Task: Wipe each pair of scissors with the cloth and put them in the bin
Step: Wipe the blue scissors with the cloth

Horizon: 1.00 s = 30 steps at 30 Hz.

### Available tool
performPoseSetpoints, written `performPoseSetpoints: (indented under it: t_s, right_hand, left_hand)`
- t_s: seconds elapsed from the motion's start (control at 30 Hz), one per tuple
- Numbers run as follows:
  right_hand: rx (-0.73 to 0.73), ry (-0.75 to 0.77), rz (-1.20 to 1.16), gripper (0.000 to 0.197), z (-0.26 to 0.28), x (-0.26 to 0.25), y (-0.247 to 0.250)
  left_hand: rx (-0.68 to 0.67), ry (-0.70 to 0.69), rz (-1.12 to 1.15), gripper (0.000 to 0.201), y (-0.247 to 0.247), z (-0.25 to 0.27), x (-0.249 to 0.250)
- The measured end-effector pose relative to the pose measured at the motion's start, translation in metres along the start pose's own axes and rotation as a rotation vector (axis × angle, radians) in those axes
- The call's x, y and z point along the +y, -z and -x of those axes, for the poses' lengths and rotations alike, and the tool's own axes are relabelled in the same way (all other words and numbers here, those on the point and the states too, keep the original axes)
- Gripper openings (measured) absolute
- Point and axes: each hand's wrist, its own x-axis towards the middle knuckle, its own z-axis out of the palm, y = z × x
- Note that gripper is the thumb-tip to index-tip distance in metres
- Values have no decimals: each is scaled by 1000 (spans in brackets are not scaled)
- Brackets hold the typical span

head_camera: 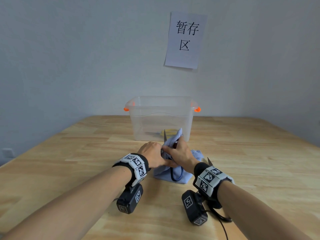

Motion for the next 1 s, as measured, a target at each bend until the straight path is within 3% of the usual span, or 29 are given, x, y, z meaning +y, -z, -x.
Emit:
performPoseSetpoints:
  t_s: [0.4, 0.57, 0.7, 0.9, 1.0]
  right_hand:
    - [-167, -74, -90, 46, -2, 6, 10]
    - [-213, -138, -405, 23, -1, 12, 13]
    - [-227, -190, -609, 20, 1, 11, 11]
    - [-116, -141, -337, 10, -1, 7, 2]
    - [-23, -112, -167, 22, -2, 3, -5]
  left_hand:
    - [-51, 27, 32, 67, -2, 1, -4]
    - [-67, 15, 17, 64, -1, 1, -3]
    - [-63, 18, -24, 67, 2, 3, 0]
    - [-75, 24, -69, 65, 5, 3, 6]
    - [-72, 8, -105, 62, 4, 2, 9]
